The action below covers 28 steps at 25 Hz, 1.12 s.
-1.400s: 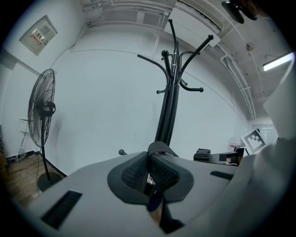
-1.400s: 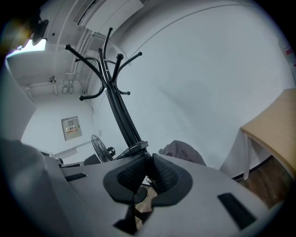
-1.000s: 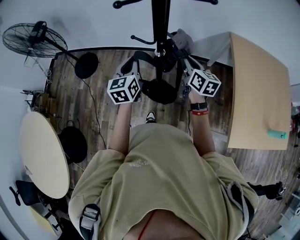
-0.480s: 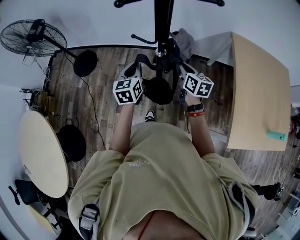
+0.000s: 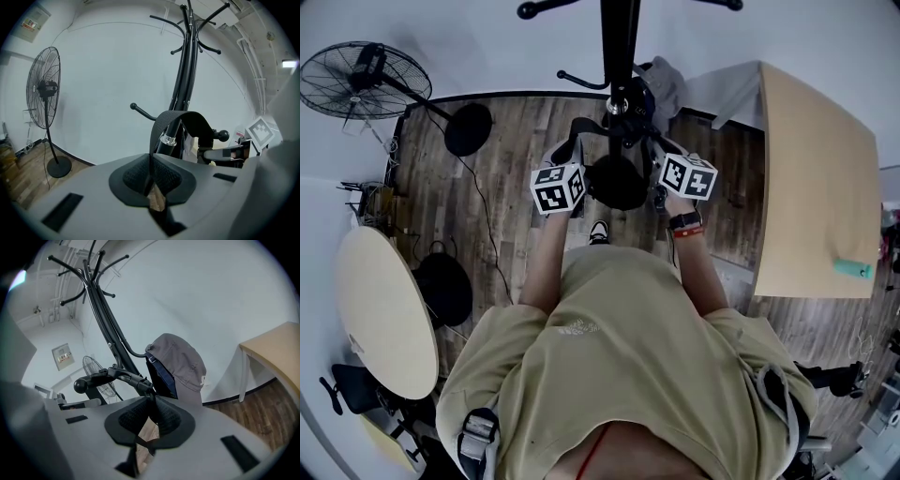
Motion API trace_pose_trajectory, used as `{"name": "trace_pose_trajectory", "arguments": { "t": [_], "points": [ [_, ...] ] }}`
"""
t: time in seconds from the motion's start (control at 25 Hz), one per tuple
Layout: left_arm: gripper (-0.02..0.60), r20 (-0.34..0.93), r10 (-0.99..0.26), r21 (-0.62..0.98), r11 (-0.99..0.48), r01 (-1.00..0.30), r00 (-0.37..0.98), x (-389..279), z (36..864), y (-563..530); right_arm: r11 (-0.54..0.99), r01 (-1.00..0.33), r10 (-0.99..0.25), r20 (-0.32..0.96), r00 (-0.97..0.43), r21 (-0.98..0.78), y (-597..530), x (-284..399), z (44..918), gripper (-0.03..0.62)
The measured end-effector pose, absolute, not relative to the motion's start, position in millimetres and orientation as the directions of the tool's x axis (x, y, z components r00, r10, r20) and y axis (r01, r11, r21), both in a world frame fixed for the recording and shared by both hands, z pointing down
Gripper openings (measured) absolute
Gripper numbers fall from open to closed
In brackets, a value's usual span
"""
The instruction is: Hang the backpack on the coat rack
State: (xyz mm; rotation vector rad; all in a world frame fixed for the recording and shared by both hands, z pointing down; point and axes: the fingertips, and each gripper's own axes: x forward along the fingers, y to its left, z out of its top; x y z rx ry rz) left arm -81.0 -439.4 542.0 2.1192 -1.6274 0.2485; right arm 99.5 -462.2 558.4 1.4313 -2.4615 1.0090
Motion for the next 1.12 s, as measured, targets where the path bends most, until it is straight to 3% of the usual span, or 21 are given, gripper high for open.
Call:
{"name": "trace_pose_trajectory", "arguments": {
  "t": [0.44,1.12],
  "points": [
    [0.025,0.483,-0.824,0.244,-0.196,-0.95,0.294,-77,584,-431,0.288,-0.831,-0.7,0.487,-0.522,-0.476,-452,104,594,0.049],
    [0.028,0.539,-0.722,0.249,-0.356,-0.901,0.435,-18,630,-409,0.409,-0.795,-0.632,0.489,-0.601,-0.449,-432,61,617,0.066]
  ]
}}
